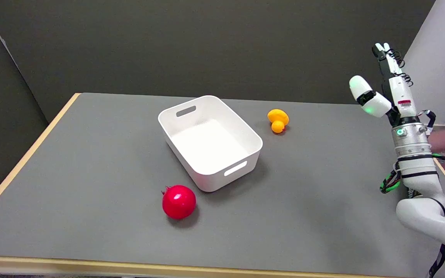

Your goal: Pick up the yellow duck.

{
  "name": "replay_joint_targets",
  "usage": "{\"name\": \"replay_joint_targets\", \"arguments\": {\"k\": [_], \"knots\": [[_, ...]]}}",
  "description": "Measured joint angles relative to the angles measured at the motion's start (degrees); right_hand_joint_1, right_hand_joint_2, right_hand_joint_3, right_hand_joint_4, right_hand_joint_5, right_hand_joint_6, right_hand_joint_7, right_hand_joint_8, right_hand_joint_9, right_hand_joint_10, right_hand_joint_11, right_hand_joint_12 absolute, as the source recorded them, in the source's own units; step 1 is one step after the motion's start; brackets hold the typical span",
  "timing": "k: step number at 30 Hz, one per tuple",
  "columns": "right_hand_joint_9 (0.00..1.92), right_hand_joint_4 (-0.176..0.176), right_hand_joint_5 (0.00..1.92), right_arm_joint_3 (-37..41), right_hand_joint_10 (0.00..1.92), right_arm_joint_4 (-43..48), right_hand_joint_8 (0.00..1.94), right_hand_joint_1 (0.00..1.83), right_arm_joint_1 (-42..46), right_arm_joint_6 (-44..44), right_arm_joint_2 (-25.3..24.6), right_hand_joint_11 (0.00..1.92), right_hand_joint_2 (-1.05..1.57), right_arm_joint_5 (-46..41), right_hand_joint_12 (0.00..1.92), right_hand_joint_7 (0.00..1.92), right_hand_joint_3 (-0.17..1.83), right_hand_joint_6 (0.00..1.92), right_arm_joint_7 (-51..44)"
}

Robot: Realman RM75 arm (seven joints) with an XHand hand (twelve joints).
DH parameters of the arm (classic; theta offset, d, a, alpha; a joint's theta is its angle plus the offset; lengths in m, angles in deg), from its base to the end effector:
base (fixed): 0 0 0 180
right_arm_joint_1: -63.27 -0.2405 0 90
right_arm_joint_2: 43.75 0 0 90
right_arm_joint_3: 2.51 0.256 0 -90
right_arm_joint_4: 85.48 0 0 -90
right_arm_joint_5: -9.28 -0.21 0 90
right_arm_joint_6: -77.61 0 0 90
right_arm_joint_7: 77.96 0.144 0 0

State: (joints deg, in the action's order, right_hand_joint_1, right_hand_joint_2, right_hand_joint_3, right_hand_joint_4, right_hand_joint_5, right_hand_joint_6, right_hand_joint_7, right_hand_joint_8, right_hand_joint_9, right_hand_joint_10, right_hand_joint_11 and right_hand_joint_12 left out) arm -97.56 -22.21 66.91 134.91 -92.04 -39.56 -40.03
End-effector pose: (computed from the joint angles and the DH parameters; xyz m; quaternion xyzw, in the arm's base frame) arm -0.2099 -0.2871 0.4982 0.6100 0.0076 0.4129 0.6763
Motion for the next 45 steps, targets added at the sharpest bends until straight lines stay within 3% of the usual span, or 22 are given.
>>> {"name": "replay_joint_targets", "arguments": {"k": [7, 10, 12, 14, 20, 23, 29, 45], "knots": [[0.00, -0.109, 0.05, -0.3, 0.00, 0.0, 0.03, 0.17, 0.0, -0.3, -0.2, 0.00, 0.61, 0.7, 0.01, 0.00, 0.93, 0.20, 0.1], [0.00, -0.105, 0.01, -0.5, 0.01, 0.2, 0.09, 0.17, -0.1, -0.8, -0.2, 0.00, 0.69, 1.3, 0.06, 0.00, 0.79, 0.28, 0.1], [0.00, -0.112, 0.03, -0.6, 0.01, 0.5, 0.11, 0.17, -0.1, -1.3, -0.2, 0.00, 0.64, 1.8, 0.07, 0.00, 0.89, 0.24, 0.1], [0.00, -0.113, 0.04, -0.7, 0.03, 0.9, 0.15, 0.32, -0.2, -2.3, -0.2, 0.00, 0.62, 2.7, 0.08, 0.00, 0.98, 0.23, 0.1], [0.00, -0.096, 0.03, -1.9, 0.10, 2.0, 0.13, 0.35, -1.5, -6.8, -0.2, 0.00, 0.63, 6.0, 0.23, 0.01, 0.97, 0.28, 0.1], [0.00, -0.089, 0.05, -3.3, 0.09, 2.1, 0.17, 0.32, -3.0, -8.9, -0.3, 0.00, 0.68, 7.4, 0.29, 0.00, 0.79, 0.29, 0.1], [0.00, -0.075, 0.04, -7.7, 0.15, 0.1, 0.18, 0.34, -8.8, -13.2, -1.6, 0.00, 0.61, 9.3, 0.43, 0.05, 0.95, 0.33, 0.1], [0.01, -0.060, 0.05, -20.5, 0.17, -15.1, 0.23, 0.37, -26.3, -22.6, -8.9, 0.00, 0.60, 11.6, 0.52, 0.06, 0.94, 0.36, 0.1]]}}
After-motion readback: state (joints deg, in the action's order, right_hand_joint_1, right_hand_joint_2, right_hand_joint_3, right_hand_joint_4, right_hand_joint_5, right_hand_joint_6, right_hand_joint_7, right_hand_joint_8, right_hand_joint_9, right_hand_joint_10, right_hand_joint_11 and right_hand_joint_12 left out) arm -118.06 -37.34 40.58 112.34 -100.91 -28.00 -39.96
